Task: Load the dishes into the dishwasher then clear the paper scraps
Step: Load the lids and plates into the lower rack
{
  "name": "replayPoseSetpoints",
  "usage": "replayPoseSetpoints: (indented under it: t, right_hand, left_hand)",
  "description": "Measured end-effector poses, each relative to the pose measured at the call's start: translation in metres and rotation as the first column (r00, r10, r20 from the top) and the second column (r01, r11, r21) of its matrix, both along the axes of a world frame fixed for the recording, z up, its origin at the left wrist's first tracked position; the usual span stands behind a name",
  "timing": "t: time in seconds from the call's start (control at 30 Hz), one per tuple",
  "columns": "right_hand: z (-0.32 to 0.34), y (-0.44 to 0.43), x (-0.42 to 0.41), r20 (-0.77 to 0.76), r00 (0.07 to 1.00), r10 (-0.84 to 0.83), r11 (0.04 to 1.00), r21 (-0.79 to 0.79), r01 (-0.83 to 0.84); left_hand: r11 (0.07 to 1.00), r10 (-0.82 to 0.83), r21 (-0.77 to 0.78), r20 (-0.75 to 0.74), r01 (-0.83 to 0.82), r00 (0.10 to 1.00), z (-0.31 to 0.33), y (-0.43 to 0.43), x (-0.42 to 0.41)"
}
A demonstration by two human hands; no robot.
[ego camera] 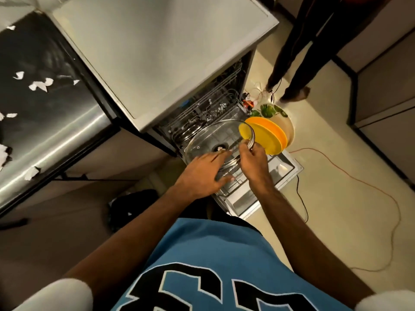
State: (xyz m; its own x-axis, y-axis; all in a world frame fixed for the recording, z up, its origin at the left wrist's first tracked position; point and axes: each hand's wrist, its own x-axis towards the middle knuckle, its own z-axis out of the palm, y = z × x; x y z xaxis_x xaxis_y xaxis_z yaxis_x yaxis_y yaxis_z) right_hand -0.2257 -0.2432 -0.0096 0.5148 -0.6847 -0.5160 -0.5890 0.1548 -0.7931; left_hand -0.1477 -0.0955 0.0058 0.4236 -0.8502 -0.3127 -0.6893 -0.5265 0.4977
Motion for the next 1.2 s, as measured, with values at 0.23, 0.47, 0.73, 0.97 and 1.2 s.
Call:
replayPoseSetpoints:
  t: [0.23, 0.47, 0.73, 0.97, 1.2]
  right_hand:
    - [-0.036, -0.030, 0.031, -0.073, 0.996, -0.055, 0.995, 0.084, 0.062]
    - [-0.091, -0.064, 0.070, -0.105, 0.991, -0.077, 0.989, 0.121, 0.090]
    - [-0.175, -0.113, 0.127, -0.119, 0.991, -0.068, 0.991, 0.107, 0.081]
    - [-0.232, -0.132, 0.156, -0.087, 0.985, -0.149, 0.970, 0.183, 0.163]
    - [-0.275, -0.139, 0.176, -0.038, 0.982, -0.185, 0.961, 0.204, 0.189]
  left_hand:
    - [0.953, -0.086, 0.300, 0.119, 0.047, 0.989, -0.024, -0.050, 0.024]
    - [0.951, -0.020, 0.309, -0.040, 0.032, 0.999, -0.086, -0.093, 0.079]
    - [0.975, 0.140, 0.198, -0.194, -0.101, 0.971, -0.181, -0.152, 0.138]
    - [0.964, 0.242, 0.139, -0.088, -0.228, 0.966, -0.260, -0.197, 0.177]
    - [0.948, 0.305, 0.107, -0.025, -0.300, 0.952, -0.311, -0.228, 0.212]
